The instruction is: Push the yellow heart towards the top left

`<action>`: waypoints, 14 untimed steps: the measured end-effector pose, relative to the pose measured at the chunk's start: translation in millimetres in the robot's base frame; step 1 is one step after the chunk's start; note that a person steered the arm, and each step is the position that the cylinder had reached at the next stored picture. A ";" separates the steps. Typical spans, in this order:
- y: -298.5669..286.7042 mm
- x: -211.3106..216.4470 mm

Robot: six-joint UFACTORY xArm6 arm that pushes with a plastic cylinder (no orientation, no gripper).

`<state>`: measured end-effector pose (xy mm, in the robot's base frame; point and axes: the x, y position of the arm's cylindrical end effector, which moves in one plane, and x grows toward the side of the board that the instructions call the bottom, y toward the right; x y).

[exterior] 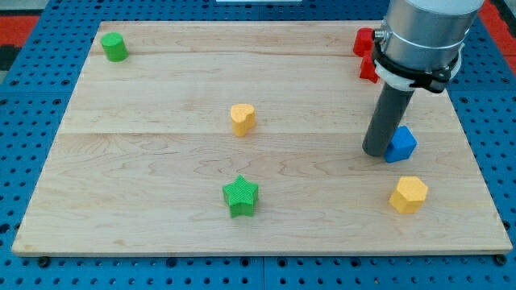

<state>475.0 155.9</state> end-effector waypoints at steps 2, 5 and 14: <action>-56.5 -3.0; -172.1 -44.0; -307.4 -121.0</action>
<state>354.1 -151.5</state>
